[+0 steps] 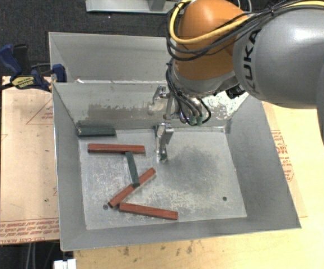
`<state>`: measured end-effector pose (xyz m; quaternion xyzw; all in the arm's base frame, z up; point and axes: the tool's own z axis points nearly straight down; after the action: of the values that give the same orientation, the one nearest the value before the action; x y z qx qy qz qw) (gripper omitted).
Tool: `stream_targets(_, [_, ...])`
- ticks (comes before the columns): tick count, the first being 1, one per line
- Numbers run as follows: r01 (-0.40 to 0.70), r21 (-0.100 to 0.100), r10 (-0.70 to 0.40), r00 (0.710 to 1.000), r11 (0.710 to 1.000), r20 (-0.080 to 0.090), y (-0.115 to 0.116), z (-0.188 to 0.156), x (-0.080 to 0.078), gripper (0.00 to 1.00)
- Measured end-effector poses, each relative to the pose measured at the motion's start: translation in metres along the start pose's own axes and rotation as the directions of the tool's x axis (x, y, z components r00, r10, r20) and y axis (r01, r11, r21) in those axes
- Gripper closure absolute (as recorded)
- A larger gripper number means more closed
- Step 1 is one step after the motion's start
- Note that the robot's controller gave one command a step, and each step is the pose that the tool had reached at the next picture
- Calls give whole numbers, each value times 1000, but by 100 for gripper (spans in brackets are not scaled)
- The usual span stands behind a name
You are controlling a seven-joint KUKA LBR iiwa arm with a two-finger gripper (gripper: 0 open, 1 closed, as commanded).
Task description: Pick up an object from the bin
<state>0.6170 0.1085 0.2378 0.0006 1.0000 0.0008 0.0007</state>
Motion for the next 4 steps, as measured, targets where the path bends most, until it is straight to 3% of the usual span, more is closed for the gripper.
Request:
stream_targets(1, [0, 0, 0, 1000, 1000, 0, 0, 0, 0, 0])
stream_targets(2, [-40, -1, 40, 999, 999, 7, -1, 51, -4, 0])
stream_targets(3, [1, 0, -1, 1000, 1000, 4, 2, 111, -17, 0])
stream_targets(4, [102, -1, -102, 995, 995, 8, 10, 152, -15, 100])
